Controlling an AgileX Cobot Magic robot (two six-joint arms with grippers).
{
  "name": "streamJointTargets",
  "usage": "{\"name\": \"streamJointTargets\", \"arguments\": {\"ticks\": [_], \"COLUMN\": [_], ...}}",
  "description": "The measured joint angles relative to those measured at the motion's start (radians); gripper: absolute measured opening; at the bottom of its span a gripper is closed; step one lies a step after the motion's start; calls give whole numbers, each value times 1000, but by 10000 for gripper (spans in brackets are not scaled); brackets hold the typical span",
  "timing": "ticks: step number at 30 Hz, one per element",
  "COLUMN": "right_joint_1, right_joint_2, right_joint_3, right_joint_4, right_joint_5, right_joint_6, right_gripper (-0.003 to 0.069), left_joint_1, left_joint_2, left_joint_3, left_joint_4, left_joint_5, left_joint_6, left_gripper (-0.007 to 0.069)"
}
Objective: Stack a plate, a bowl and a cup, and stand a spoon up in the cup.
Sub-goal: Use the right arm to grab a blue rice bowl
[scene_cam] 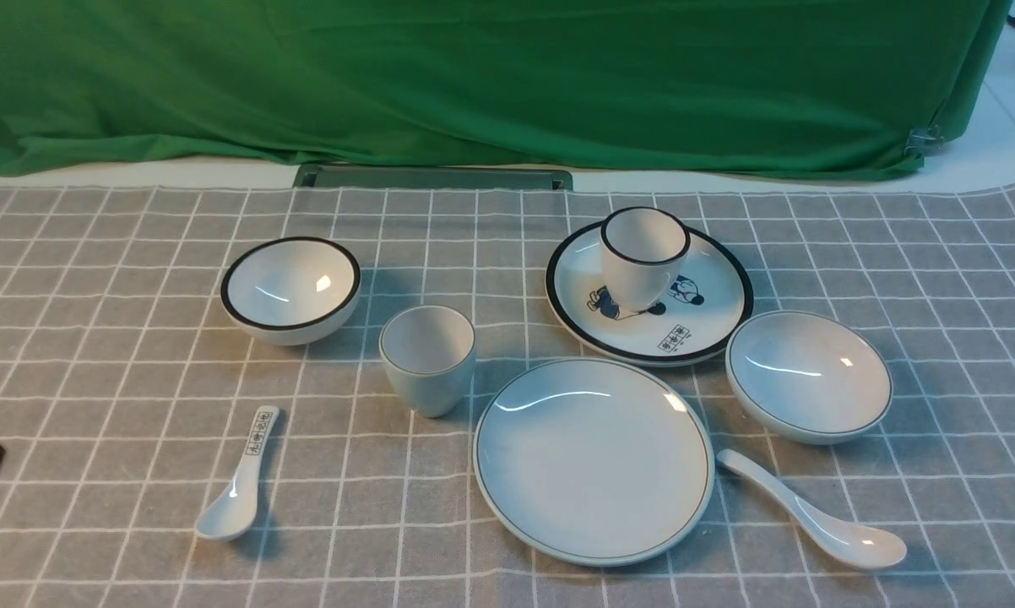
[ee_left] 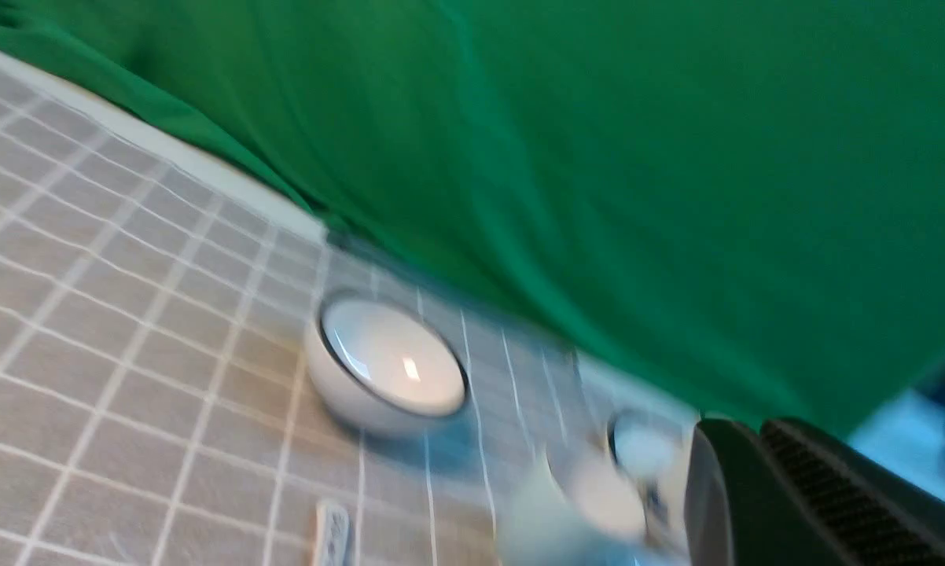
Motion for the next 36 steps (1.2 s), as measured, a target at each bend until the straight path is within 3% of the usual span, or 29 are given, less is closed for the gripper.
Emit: {"name": "streamJointTargets", "arguments": {"ticks": [2,5,7,10,18,21,26,30,33,36], "right_joint_1": [0,6,16,33,38,38,38,54,117,226], "right_joint_2": [0,0,0,0,0,0,0,4,73,260], "right_joint_3": [0,0,0,0,0,0,0,-6,-93,-332], "right_joint_4": [0,0,0,0,5,63,110,114,117,117], "right_joint_5": [0,0,0,0,-16,-101,-295,-320,-189,41], "right_joint_6": [0,0,1,2,16,116,402,488,445,230], "right_gripper": [242,242,242,242,242,242,242,242,221,180], "left_joint_1": [-1,-31,-52,-165,-364,-386,-389,-389,-389,-389], "left_joint_2": [136,291,339,487,597,597,597,599,599,600], "left_joint_3": [-128,-231,-256,-308,-311,-312,-313,-313,-313,-313], "left_joint_4": [1,5,5,19,27,28,36,38,40,40], "left_joint_5": [192,289,291,239,109,86,79,79,79,79], "left_joint_6": [108,192,208,238,331,384,410,412,412,412], "left_gripper": [17,17,17,17,17,17,17,17,17,17]}}
